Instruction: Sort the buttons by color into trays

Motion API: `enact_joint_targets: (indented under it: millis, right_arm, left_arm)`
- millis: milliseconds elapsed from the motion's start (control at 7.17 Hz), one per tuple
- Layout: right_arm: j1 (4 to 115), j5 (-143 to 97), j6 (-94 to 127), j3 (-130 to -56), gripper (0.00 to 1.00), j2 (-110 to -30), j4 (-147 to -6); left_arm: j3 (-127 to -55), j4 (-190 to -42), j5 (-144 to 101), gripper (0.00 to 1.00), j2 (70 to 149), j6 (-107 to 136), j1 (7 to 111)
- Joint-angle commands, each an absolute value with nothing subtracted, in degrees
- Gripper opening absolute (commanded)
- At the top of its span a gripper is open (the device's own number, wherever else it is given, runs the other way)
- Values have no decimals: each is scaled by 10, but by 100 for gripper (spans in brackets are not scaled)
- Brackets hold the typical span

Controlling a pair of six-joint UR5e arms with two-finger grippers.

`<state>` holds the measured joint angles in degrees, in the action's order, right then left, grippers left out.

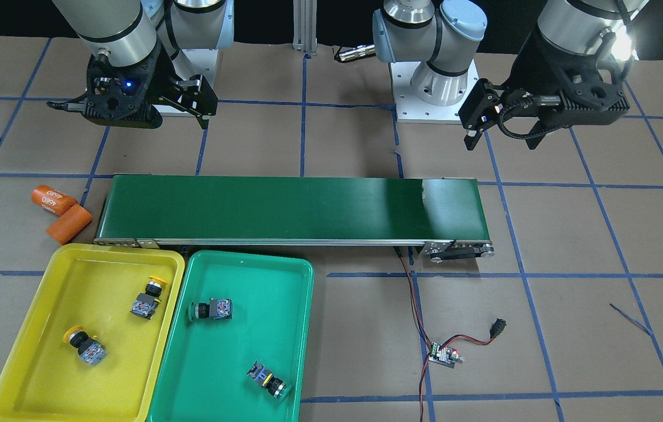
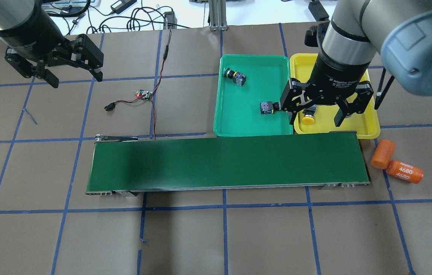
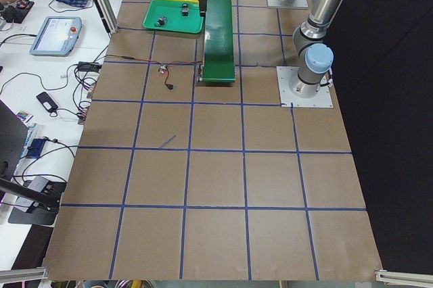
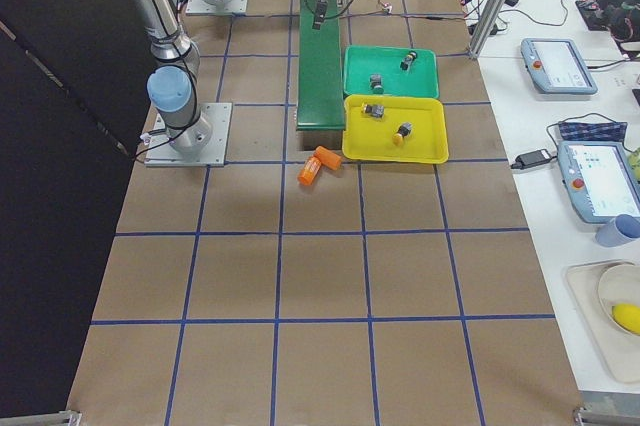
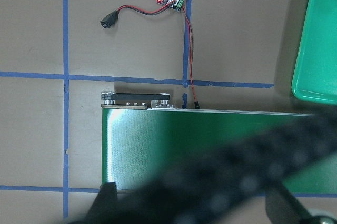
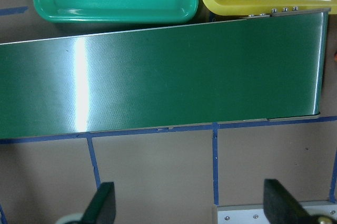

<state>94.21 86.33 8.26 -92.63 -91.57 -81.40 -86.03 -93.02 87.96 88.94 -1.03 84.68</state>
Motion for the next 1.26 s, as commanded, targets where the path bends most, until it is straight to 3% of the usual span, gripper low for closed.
enact_joint_targets:
  millis: [0, 1116]
  right_arm:
    - [942, 862, 83, -926, 100, -916, -814]
    - [940, 862, 74, -927, 100, -910, -827]
  left_arm:
    - [-858, -927, 882, 100, 894, -11, 848]
    - [-859, -925, 881, 100, 898, -11, 844]
